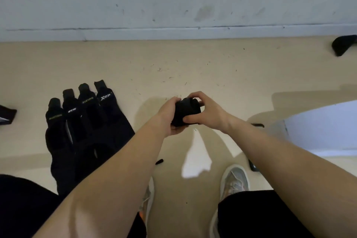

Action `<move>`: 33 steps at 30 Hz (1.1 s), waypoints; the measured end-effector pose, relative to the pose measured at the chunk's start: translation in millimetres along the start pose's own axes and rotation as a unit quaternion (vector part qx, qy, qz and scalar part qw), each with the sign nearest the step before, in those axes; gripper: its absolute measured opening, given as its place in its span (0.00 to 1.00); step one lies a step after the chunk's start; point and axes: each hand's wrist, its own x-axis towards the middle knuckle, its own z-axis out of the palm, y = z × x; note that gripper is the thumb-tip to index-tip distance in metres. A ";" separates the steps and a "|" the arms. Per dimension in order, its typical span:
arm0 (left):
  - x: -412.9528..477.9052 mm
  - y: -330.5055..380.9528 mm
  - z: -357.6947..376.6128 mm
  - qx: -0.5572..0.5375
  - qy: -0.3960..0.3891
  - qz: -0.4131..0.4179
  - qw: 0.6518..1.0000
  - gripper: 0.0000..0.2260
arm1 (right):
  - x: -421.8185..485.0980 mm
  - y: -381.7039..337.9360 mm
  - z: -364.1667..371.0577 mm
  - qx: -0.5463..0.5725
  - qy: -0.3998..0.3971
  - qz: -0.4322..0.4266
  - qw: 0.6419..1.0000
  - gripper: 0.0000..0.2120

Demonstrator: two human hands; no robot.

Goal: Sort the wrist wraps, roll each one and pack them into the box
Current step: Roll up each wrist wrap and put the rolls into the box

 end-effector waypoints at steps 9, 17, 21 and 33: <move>100.9 -60.4 23.6 -0.095 0.046 -0.016 0.994 0.11 | 53.1 92.1 23.2 -0.106 0.109 0.124 0.981 0.34; 165.1 -87.0 26.2 -0.110 0.070 -0.030 0.991 0.12 | 96.8 134.0 52.4 -0.131 0.103 0.165 0.972 0.33; 168.6 -90.2 14.8 -0.106 0.079 -0.026 0.991 0.11 | 99.7 140.5 64.5 -0.128 0.116 0.146 0.974 0.37; 115.1 -89.7 -40.5 0.005 0.141 -0.011 0.990 0.08 | 39.4 120.1 81.3 -0.101 0.133 0.192 0.967 0.40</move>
